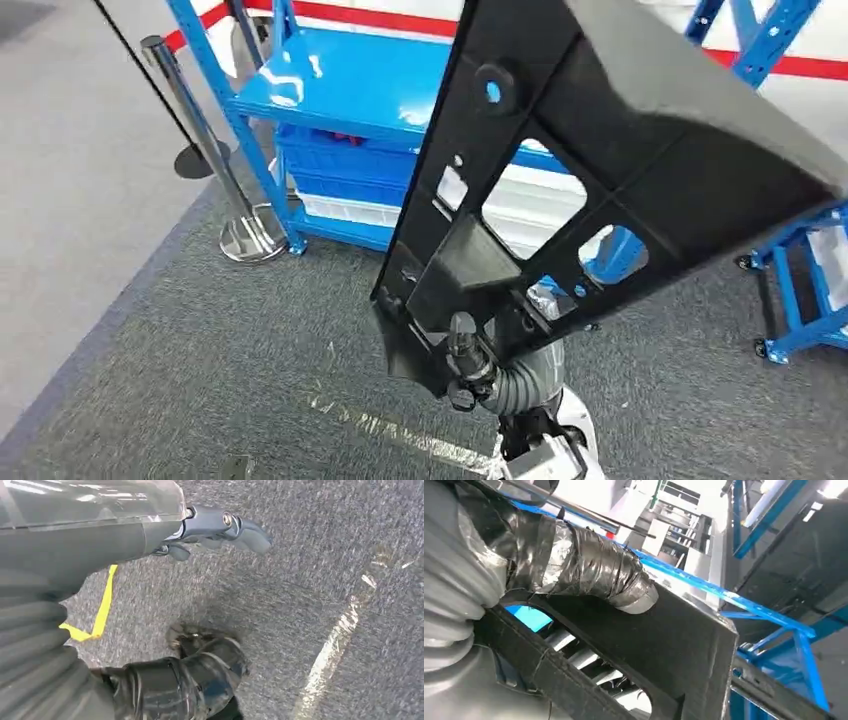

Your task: Take the parts from the cabinet and place them on the table.

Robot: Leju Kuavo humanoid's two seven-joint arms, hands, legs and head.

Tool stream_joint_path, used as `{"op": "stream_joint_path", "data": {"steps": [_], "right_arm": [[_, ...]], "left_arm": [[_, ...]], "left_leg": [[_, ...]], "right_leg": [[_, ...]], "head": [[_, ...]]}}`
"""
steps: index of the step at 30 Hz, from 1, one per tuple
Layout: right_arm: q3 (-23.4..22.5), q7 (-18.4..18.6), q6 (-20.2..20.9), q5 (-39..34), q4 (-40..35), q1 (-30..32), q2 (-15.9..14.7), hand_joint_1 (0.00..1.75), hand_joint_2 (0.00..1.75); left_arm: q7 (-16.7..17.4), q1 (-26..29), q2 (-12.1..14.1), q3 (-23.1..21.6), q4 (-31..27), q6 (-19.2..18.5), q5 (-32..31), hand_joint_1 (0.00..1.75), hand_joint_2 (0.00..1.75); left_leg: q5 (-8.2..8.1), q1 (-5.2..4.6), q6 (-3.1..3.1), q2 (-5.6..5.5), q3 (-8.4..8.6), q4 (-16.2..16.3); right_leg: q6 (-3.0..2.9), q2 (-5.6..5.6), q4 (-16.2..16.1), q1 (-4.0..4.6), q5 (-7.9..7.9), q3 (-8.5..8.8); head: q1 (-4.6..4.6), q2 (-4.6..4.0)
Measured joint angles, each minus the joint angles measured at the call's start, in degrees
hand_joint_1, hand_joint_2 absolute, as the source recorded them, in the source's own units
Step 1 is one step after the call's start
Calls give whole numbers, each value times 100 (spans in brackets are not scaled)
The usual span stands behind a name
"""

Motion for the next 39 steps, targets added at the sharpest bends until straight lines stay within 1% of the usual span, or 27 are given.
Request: {"op": "stream_joint_path", "data": {"steps": [2, 3, 5, 6, 7, 11, 12, 14, 16, 17, 19, 20, 21, 22, 23, 25, 26, 28, 29, 31, 32, 34, 35, 36, 37, 38, 39], "right_arm": [[0, 116, -120, 147, -35, 100, -26, 175, 175], [0, 183, -177, 235, -63, 142, -42, 175, 175], [0, 273, -249, 367, -125, 188, -63, 175, 175], [0, 310, -288, 430, -170, 210, -70, 175, 175], [0, 339, -334, 472, -208, 241, -81, 175, 175], [0, 507, -439, 702, -332, 354, -120, 175, 175], [0, 544, -448, 743, -354, 372, -144, 175, 175], [0, 555, -441, 763, -437, 416, -181, 175, 175], [0, 515, -349, 670, -448, 446, -219, 175, 175], [0, 448, -238, 535, -448, 441, -234, 175, 175], [0, 249, 37, 193, -446, 383, -238, 175, 175], [0, 140, 191, 3, -439, 295, -236, 175, 175], [0, 28, 348, -160, -419, 194, -229, 175, 175], [0, -86, 521, -305, -378, 97, -207, 175, 175], [0, -186, 674, -407, -354, 11, -170, 175, 175], [2, -315, 927, -571, -247, -109, -94, 175, 175], [2, -348, 999, -621, -207, -170, -50, 175, 175], [2, -413, 1135, -695, -109, -264, 29, 175, 175], [2, -444, 1185, -724, -74, -312, 70, 175, 175], [2, -494, 1231, -737, -11, -351, 101, 175, 175], [2, -520, 1233, -717, 44, -349, 118, 175, 175], [2, -545, 1143, -665, 101, -346, 127, 175, 175], [2, -555, 1089, -634, 120, -344, 131, 175, 175], [2, -566, 1060, -617, 131, -344, 133, 175, 175], [2, -586, 1021, -597, 140, -342, 136, 175, 175], [2, -601, 962, -573, 142, -338, 138, 175, 175], [2, -623, 908, -512, 142, -316, 149, 175, 175]], "left_arm": [[31, -4, 0, -2, 0, -46, -107, 0, 175], [86, -13, 9, -2, 0, -57, -160, 0, 175], [188, -63, 13, -13, 0, -77, -254, 0, 175], [233, -114, 11, -30, 0, -89, -308, 0, 175], [275, -173, 13, -55, 0, -100, -347, 0, 175], [459, -253, 15, -157, 0, -125, -522, 0, 175], [485, -260, 7, -173, 0, -122, -540, 0, 175], [465, -340, -6, -221, -2, -125, -597, 0, 175], [422, -415, -15, -256, -4, -118, -682, 0, 175], [395, -443, -31, -271, -4, -94, -732, 0, 175], [300, -486, -70, -291, -9, 2, -754, 0, 175], [225, -508, -76, -293, -26, 70, -704, 0, 175], [129, -516, -101, -293, -39, 138, -623, 0, 175], [52, -526, -118, -293, -42, 210, -515, 0, 175], [-33, -517, -116, -289, -42, 284, -373, 0, 175], [-209, -415, -111, -240, -39, 393, -101, 0, 175], [-293, -346, -85, -199, -39, 433, 0, 0, 175], [-411, -219, -87, -151, -39, 437, 121, 0, 175], [-453, -196, -92, -120, -39, 426, 158, 0, 175], [-466, -179, -92, -92, -39, 415, 149, 0, 175], [-450, -153, -92, -92, -39, 407, 107, 0, 175], [-391, -73, -79, -92, -39, 400, -29, 0, 175], [-369, -44, -63, -92, -39, 400, -74, 0, 175], [-350, -35, -55, -92, -39, 400, -100, 0, 175], [-345, -46, -50, -92, -39, 404, -98, 0, 175], [-345, -57, -39, -92, -39, 431, -78, 0, 175], [-343, -49, -35, -87, -39, 437, -31, 0, 175]], "left_leg": [[-6, 36, -47, 35, -94, 310], [182, 54, -60, 53, 49, 81], [650, 68, -66, 185, 605, -888], [586, 39, -66, 409, 795, -1296], [605, -39, 28, 403, 856, -1312], [641, -39, 243, 247, 791, -1410], [676, -15, 297, 201, 802, -1446], [705, -23, 379, 97, 761, -1447], [717, -54, 400, -38, 737, -1440], [718, -72, 402, -119, 734, -1430], [711, -84, 402, -283, 736, -1392], [700, -87, 393, -383, 733, -1352], [678, -81, 376, -450, 717, -1316], [667, -118, 354, -489, 657, -1267], [674, -94, 337, -564, 601, -1247], [725, -34, 256, -679, 566, -1284], [731, -59, 223, -748, 550, -1289], [556, -88, 158, -244, 444, -1034], [379, -62, 114, -95, 245, -670], [66, -20, 48, -5, -199, 140], [54, 2, 24, 11, -331, 358], [388, 45, -11, 55, -159, -18], [654, 55, -19, 113, 98, -514], [881, 54, -20, 279, 372, -1022], [813, -6, -21, 497, 509, -1301], [827, -35, 91, 408, 520, -1335], [812, -43, 131, 355, 495, -1309]], "right_leg": [[2, -133, 16, -4, 1, -17], [7, -198, 28, -10, -2, -22], [42, -303, 53, -26, -22, -15], [74, -350, 51, -14, -28, -11], [122, -397, 37, 13, -15, -23], [264, -524, -2, 44, -10, 17], [283, -245, 108, 10, -113, -55], [241, 44, 855, 31, -541, -405], [224, 101, 1693, 60, -818, -826], [212, 105, 1835, 66, -770, -922], [168, 123, 1347, 72, -340, -732], [134, 193, 780, 71, -11, -490], [101, 392, 299, 69, 166, -301], [96, 653, 216, 44, 80, -245], [131, 606, 142, 42, 59, -209], [112, 510, 139, 87, 73, -218], [78, 437, 84, 31, 95, -193], [43, 283, 22, 6, 110, -132], [18, 191, 20, 7, 102, -125], [14, -11, 25, 10, 89, -125], [17, -100, 26, 4, 79, -124], [37, -241, 28, -9, 54, -103], [60, -301, 33, -20, 34, -83], [89, -354, 40, -23, 12, -59], [128, -409, 42, 14, -13, -47], [161, -452, 49, 38, -30, -48], [181, -499, 30, 49, -27, -37]], "head": [[0, 0], [-2, 0], [-2, 0], [-4, 0], [-7, 0], [4, 0], [46, 0], [72, 0], [70, 0], [70, 0], [70, 0], [70, 0], [72, 0], [66, 0], [66, 0], [70, 0], [66, 0], [-9, 0], [-39, 0], [-37, 0], [-39, 0], [-39, 0], [-35, 0], [-42, 0], [-37, 0], [-39, 0], [-18, 0]]}}
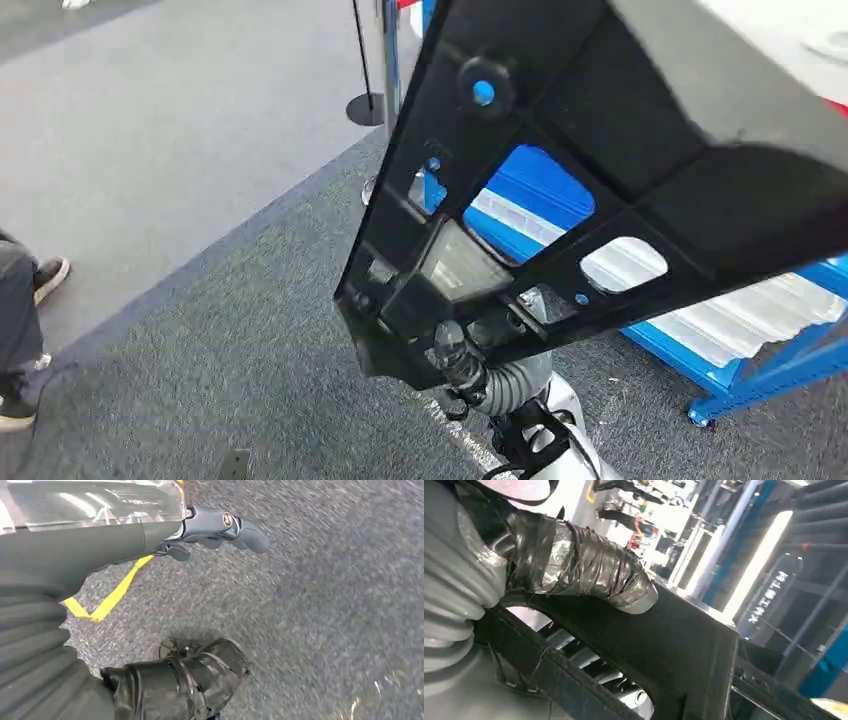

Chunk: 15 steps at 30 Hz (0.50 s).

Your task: Take the parts from the cabinet and place them on the table.

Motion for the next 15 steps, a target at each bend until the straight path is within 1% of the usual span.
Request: {"op": "stream_joint_path", "data": {"steps": [1, 2, 3, 4, 5, 6, 7, 8, 9, 10, 11, 12, 13, 14, 15], "right_arm": [[0, -26, -59, 55, 2, 30, 2, 175, 175], [0, -46, -127, 116, 0, 71, 15, 175, 175], [0, -46, -175, 147, -2, 104, 22, 175, 175], [0, -42, -223, 162, -4, 138, 22, 175, 175], [0, -44, -250, 166, -18, 156, 20, 175, 175], [0, -39, -269, 169, -18, 185, 15, 175, 175], [0, -22, -300, 177, -15, 232, 13, 175, 175], [0, -13, -320, 188, -15, 273, 4, 175, 175], [0, 2, -322, 199, -15, 295, -2, 175, 175], [0, 24, -324, 208, -15, 301, -2, 175, 175], [0, 30, -328, 212, -15, 299, -2, 175, 175], [0, 35, -328, 215, -15, 298, -2, 175, 175], [0, 48, -317, 212, -15, 295, -2, 175, 175], [0, 68, -289, 190, -9, 292, 0, 175, 175], [0, 96, -230, 143, -5, 277, 0, 175, 175]], "left_arm": [[13, 21, 4, 7, 0, 2, 22, 0, 175], [63, 48, 22, 9, 0, 0, 59, 0, 175], [143, 69, 33, 11, 0, 0, 94, 0, 175], [210, 73, 28, 11, 0, 0, 105, 0, 175], [253, 58, 28, 11, 0, 0, 112, 0, 175], [293, 52, 31, 13, 0, 0, 112, 0, 175], [350, 52, 31, 13, 0, 0, 97, 0, 175], [398, 53, 33, 13, 0, -2, 63, 0, 175], [444, 55, 35, 13, 0, -11, 39, 0, 175], [479, 57, 35, 13, 0, -26, 11, 0, 175], [523, 56, 35, 13, 0, -55, -35, 0, 175], [544, 57, 33, 13, 0, -68, -55, 0, 175], [544, 63, 31, 13, 0, -66, -32, 0, 175], [531, 48, 28, 13, 0, -52, 16, 0, 175], [499, 51, 31, 13, 0, -20, 98, 0, 175]], "left_leg": [[-9, -10, 27, -47, -14, 5], [-5, -21, 71, -106, -10, -17], [33, 54, 146, -165, 54, -93], [39, 37, 167, -219, 75, -114], [42, 31, 232, -254, 72, -113], [41, 28, 236, -328, 66, -109], [35, 15, 247, -397, 66, -109], [33, 5, 250, -481, 66, -98], [29, -1, 252, -567, 67, -83], [22, -2, 251, -657, 66, -61], [7, -1, 241, -746, 66, -28], [-12, 6, 222, -825, 65, 5], [-33, 21, 200, -883, 43, 37], [-52, -27, 166, -951, -9, 110], [-25, 4, 131, -1003, -39, 82]], "right_leg": [[24, -33, -18, 6, -5, 23], [71, -95, -42, 5, -8, 60], [120, 5, -16, -36, -64, 47], [114, 312, 142, -37, -181, 6], [87, 493, 512, -36, -396, -171], [75, 563, 975, -19, -607, -403], [71, 588, 1418, -3, -770, -635], [66, 598, 1723, 8, -814, -815], [56, 601, 1720, 11, -704, -854], [40, 610, 1451, 10, -475, -764], [21, 649, 998, 6, -186, -575], [1, 758, 507, -3, 69, -354], [-25, 1022, 218, -19, 70, -231], [0, 1116, 133, -29, 49, -212], [-11, 1020, 167, -19, 61, -205]], "head": [[7, 0], [-2, 0], [0, 0], [44, 0], [61, 0], [74, 0], [72, 0], [68, 0], [70, 0], [68, 0], [72, 0], [72, 0], [74, 0], [63, 0], [68, 0]]}}
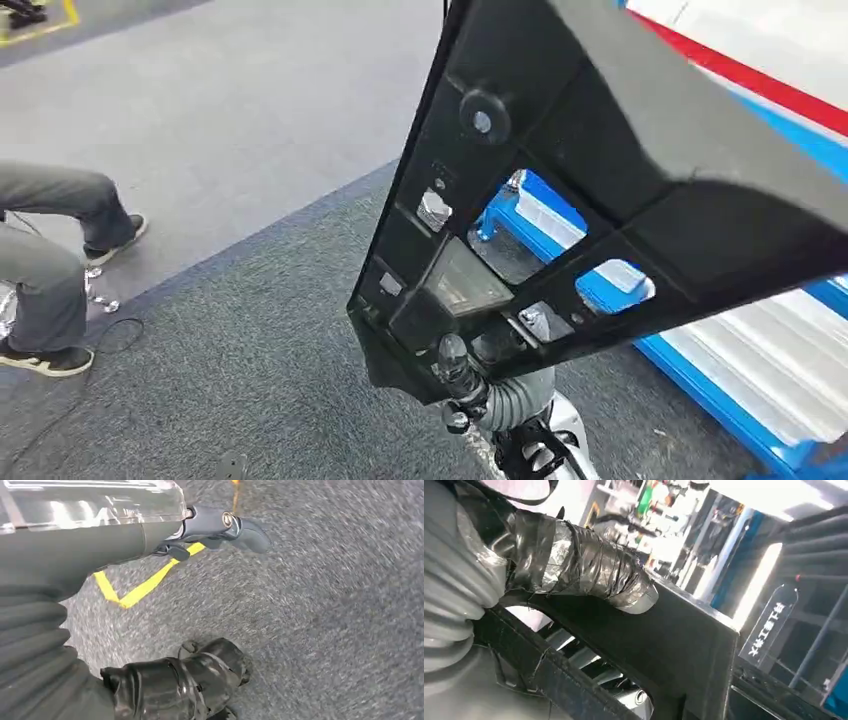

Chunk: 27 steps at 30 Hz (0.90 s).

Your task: Take the parts from the cabinet and place them on the table.

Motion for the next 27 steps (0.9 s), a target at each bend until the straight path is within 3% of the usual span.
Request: {"op": "stream_joint_path", "data": {"steps": [2, 3, 4, 6, 7, 9, 10, 11, 13, 14, 15, 16, 19, 20, 21, 22, 24, 25, 27], "right_arm": [[6, 13, 144, -164, 33, -60, 15, 175, 175], [33, 13, 208, -253, 76, -135, 61, 175, 175], [57, 20, 241, -321, 125, -220, 107, 175, 175], [59, 20, 258, -376, 157, -280, 155, 175, 175], [61, 20, 258, -392, 171, -295, 164, 175, 175], [63, 46, 221, -409, 212, -292, 166, 175, 175], [63, 70, 217, -453, 241, -291, 164, 175, 175], [63, 103, 208, -486, 254, -293, 164, 175, 175], [63, 173, 153, -501, 256, -293, 162, 175, 175], [63, 190, 109, -488, 256, -293, 155, 175, 175], [63, 210, 79, -461, 256, -293, 142, 175, 175], [63, 230, 53, -437, 254, -294, 125, 175, 175], [63, 245, 13, -422, 234, -287, 105, 175, 175], [63, 249, 13, -422, 230, -289, 92, 175, 175], [63, 240, 13, -420, 212, -291, 85, 175, 175], [63, 240, 13, -420, 199, -285, 66, 175, 175], [63, 247, 13, -420, 199, -235, 24, 175, 175], [63, 247, 9, -420, 199, -214, 2, 175, 175], [63, 249, -6, -405, 199, -218, -28, 175, 175]], "left_arm": [[-83, 29, 4, 37, 0, 40, 192, 0, 175], [-140, 38, 30, 92, 7, 59, 304, 0, 175], [-190, 55, 2, 133, 9, 68, 411, 0, 175], [-219, 40, -2, 170, 9, 68, 483, 0, 175], [-221, 18, -7, 190, 9, 61, 512, 0, 175], [-208, 15, -13, 230, 9, 33, 547, 0, 175], [-188, 21, -24, 254, 9, 16, 571, 0, 175], [-171, 29, -37, 271, 9, -6, 601, 0, 175], [-122, 71, -59, 280, 9, -79, 568, 0, 175], [-114, 71, -66, 280, 9, -107, 536, 0, 175], [-105, 48, -81, 280, 9, -129, 492, 0, 175], [-105, 34, -101, 280, 9, -157, 468, 0, 175], [-103, 83, -105, 280, 13, -186, 438, 0, 175], [-101, 93, -131, 280, 13, -190, 437, 0, 175], [-96, 87, -142, 280, 15, -190, 437, 0, 175], [-96, 66, -151, 280, 15, -194, 433, 0, 175], [-96, 55, -153, 282, 15, -196, 431, 0, 175], [-98, 50, -153, 286, 15, -196, 431, 0, 175], [-103, 54, -160, 295, 17, -201, 400, 0, 175]], "left_leg": [[35, 42, -83, -105, -25, -35], [29, 45, -105, -139, -66, -19], [-41, -5, -135, 200, -98, 96], [-250, -3, -177, 482, -276, 455], [-458, 14, -208, 595, -493, 887], [-698, 35, -236, 667, -824, 1538], [-660, 41, -245, 687, -875, 1631], [-508, 42, -240, 697, -776, 1441], [-44, 34, -191, 784, -243, 485], [53, 2, -148, 1020, 3, 17], [-20, -85, -95, 1100, 42, -33], [-2, -82, -33, 1039, 35, -54], [12, -87, 58, 879, 58, -129], [48, -21, 93, 833, 122, -192], [54, -18, 120, 779, 147, -225], [65, -17, 150, 726, 142, -224], [57, -23, 163, 576, 141, -221], [54, -23, 163, 482, 141, -210], [35, -12, 148, 306, 140, -170]], "right_leg": [[-62, -90, -4, 42, 21, -5], [-113, -184, -63, -38, 54, 13], [-131, -241, -76, -29, 59, 39], [-160, -335, -81, -21, 56, 48], [-173, -426, -81, -1, 48, 54], [-187, -596, -79, 19, 28, 56], [-184, -683, -79, 23, 19, 59], [-182, -751, -78, 26, 10, 65], [-164, -865, -79, 27, -19, 103], [-145, -915, -79, 37, -35, 128], [-115, -969, -89, 77, -51, 128], [-91, -1008, -97, 75, -54, 134], [6, -1121, -159, 96, -74, 218], [42, -881, -81, 54, -129, 195], [40, -608, 152, 53, -293, 88], [35, -502, 574, 57, -516, -119], [44, -440, 1375, 61, -793, -541], [52, -437, 1517, 58, -748, -652], [71, -418, 1052, 23, -335, -492]], "head": [[9, 0], [9, 0], [-11, 0], [-100, 0], [-85, 0], [-92, 0], [-94, 0], [-91, 0], [-96, 0], [-96, 0], [-89, 0], [-85, 0], [-94, 0], [-66, 0], [-39, 0], [-24, 0], [-26, 0], [-24, 0], [-22, 0]]}}
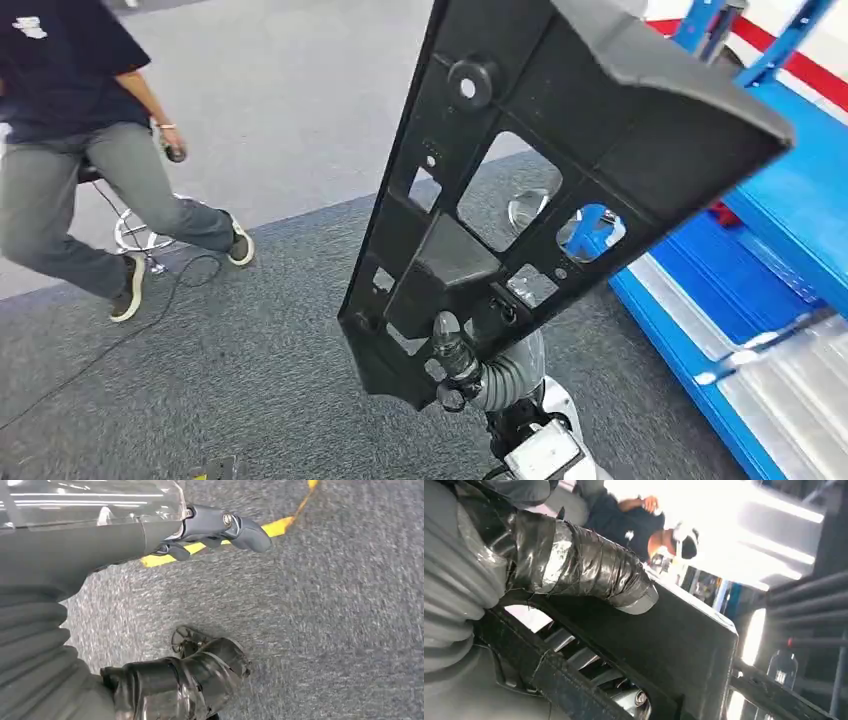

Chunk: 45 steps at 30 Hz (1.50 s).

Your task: Take the parts from the cabinet and place them on the table.

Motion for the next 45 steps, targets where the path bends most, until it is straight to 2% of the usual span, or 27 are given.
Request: {"op": "stream_joint_path", "data": {"steps": [1, 2, 3, 7, 9, 10, 12, 13, 15, 17, 18, 19, 22, 23, 25, 27, 28, 30, 32, 34, 37, 38, 39, 40, 41, 43, 45], "right_arm": [[0, 2, -2, 13, -2, 0, -7, 175, 175], [0, 13, -4, 20, -7, -1, -13, 175, 175], [0, 22, -4, 20, -9, -1, -31, 175, 175], [0, 66, -7, -33, -160, 70, -92, 175, 175], [0, 79, -39, -37, -258, 159, -96, 175, 175], [-2, 81, -92, -11, -308, 215, -107, 175, 175], [-2, 101, -190, 72, -374, 335, -149, 175, 175], [-2, 107, -223, 77, -402, 407, -175, 175, 175], [-4, 112, -214, -28, -481, 493, -212, 175, 175], [-24, 72, -190, -133, -557, 531, -236, 175, 175], [-35, 46, -188, -149, -579, 545, -245, 175, 175], [-44, 9, -188, -149, -597, 561, -256, 175, 175], [-44, -24, -186, -133, -656, 590, -273, 175, 175], [-44, -15, -190, -75, -686, 591, -275, 175, 175], [-46, 2, -223, 50, -712, 586, -284, 175, 175], [-44, 22, -232, 83, -719, 620, -295, 175, 175], [-44, 26, -232, 83, -719, 645, -306, 175, 175], [-44, 26, -227, 83, -719, 651, -315, 175, 175], [-44, 7, -212, 61, -719, 649, -315, 175, 175], [-44, -20, -188, 20, -719, 651, -317, 175, 175], [-44, -46, -175, -42, -719, 647, -317, 175, 175], [-44, -48, -175, -52, -719, 637, -317, 175, 175], [-44, -48, -175, -57, -719, 626, -308, 175, 175], [-44, -55, -175, -57, -719, 628, -304, 175, 175], [-44, -61, -175, -55, -721, 626, -304, 175, 175], [-44, -63, -175, -55, -717, 641, -306, 175, 175], [-44, -63, -177, -55, -717, 640, -306, 175, 175]], "left_arm": [[-17, 3, -4, 2, 0, -13, -35, 0, 175], [-40, 11, -9, 2, 0, -24, -48, 0, 175], [-79, 8, -7, 2, 0, -44, -68, 0, 175], [-195, 50, 2, 2, 2, -247, -153, 0, 175], [-95, 56, -6, 2, 4, -328, -208, 0, 175], [-33, 35, -26, 2, 4, -359, -256, 0, 175], [112, 18, -52, -11, 4, -396, -372, 0, 175], [162, 18, -59, -37, 4, -396, -413, 0, 175], [177, 27, -61, -66, 4, -396, -446, 0, 175], [105, 39, -42, -70, 4, -402, -442, 0, 175], [72, 22, -28, -70, 4, -418, -440, 0, 175], [46, 0, -13, -70, 4, -428, -420, 0, 175], [31, 19, -6, -72, 4, -446, -359, 0, 175], [37, 31, -7, -72, 4, -455, -337, 0, 175], [52, 36, -24, -72, 4, -488, -326, 0, 175], [74, 9, -24, -77, 4, -498, -326, 0, 175], [109, -9, -24, -79, 4, -498, -328, 0, 175], [223, -3, -24, -81, 4, -492, -328, 0, 175], [269, 12, -24, -83, 4, -459, -317, 0, 175], [267, 2, -20, -81, 4, -439, -282, 0, 175], [227, 16, 2, -81, 7, -396, -249, 0, 175], [225, 29, 23, -81, 7, -394, -243, 0, 175], [223, 50, 20, -81, 9, -391, -223, 0, 175], [221, 43, 18, -81, 9, -394, -221, 0, 175], [221, 21, 18, -81, 9, -394, -223, 0, 175], [221, -2, 18, -81, 9, -394, -221, 0, 175], [221, 14, 18, -81, 9, -394, -221, 0, 175]], "left_leg": [[-21, 12, -23, -85, -3, 40], [-53, 22, -56, -165, -21, 96], [-84, 5, -106, -235, -83, 171], [-37, 80, -241, -482, -178, 167], [-178, 27, -279, 98, -284, 408], [-362, 41, -304, 246, -463, 763], [-688, 53, -325, 350, -870, 1560], [-728, 52, -325, 374, -1013, 1821], [-439, 47, -289, 389, -825, 1459], [-13, 0, -183, 552, -292, 501], [-86, -73, -122, 844, -141, 188], [-77, -124, -96, 841, -105, 145], [-74, -143, -33, 629, -145, 119], [-12, -63, 11, 567, -30, -20], [20, -50, 49, 467, 42, -100], [15, -44, 74, 320, 40, -95], [9, -44, 81, 239, 37, -87], [-7, -27, 58, 51, 41, -54], [-64, 1, -11, -136, 33, 54], [-138, -14, -97, -272, -71, 211], [-74, 45, -199, -453, -141, 167], [-81, 54, -219, -505, -187, 176], [-123, 32, -223, -261, -187, 262], [-276, 0, -250, 51, -313, 523], [-478, 10, -274, 229, -535, 947], [-742, 33, -294, 341, -948, 1711], [-633, 34, -281, 371, -987, 1734]], "right_leg": [[9, 39, -440, -26, 253, 195], [20, 206, -876, -63, 444, 391], [24, 536, -985, -93, 315, 419], [-119, 340, -1032, -37, 346, 462], [-167, 200, -1089, -52, 358, 521], [-202, 111, -1090, -38, 347, 539], [-227, -68, -1089, -8, 321, 554], [-234, -167, -1087, 5, 305, 560], [-234, -302, -1088, 26, 277, 584], [-228, -413, -1093, 50, 245, 635], [-218, -466, -1110, 51, 231, 660], [-187, -534, -1113, 84, 214, 666], [-100, -691, -1184, 71, 204, 724], [-59, -647, -1171, 87, 162, 733], [-47, -158, -718, 58, -107, 572], [-21, -23, 162, 51, -478, 115], [-8, -15, 488, 48, -552, -86], [23, -8, 315, 18, -253, -95], [65, 134, -677, -57, 342, 327], [72, 542, -1060, -93, 265, 471], [-54, 356, -1014, -38, 309, 473], [-111, 278, -1053, -86, 326, 497], [-131, 207, -1070, -81, 330, 528], [-175, 138, -1084, -73, 322, 553], [-194, 51, -1086, -46, 314, 561], [-220, -129, -1085, -8, 292, 569], [-222, -287, -1084, 9, 271, 577]], "head": [[-4, 0], [0, 0], [6, 0], [20, 0], [-50, 0], [-63, 0], [-72, 0], [-63, 0], [-66, 0], [-68, 0], [-57, 0], [-61, 0], [-68, 0], [-61, 0], [-20, 0], [-13, 0], [-13, 0], [-13, 0], [-13, 0], [-2, 0], [-9, 0], [4, 0], [-13, 0], [-88, 0], [-85, 0], [-87, 0], [-90, 0]]}}
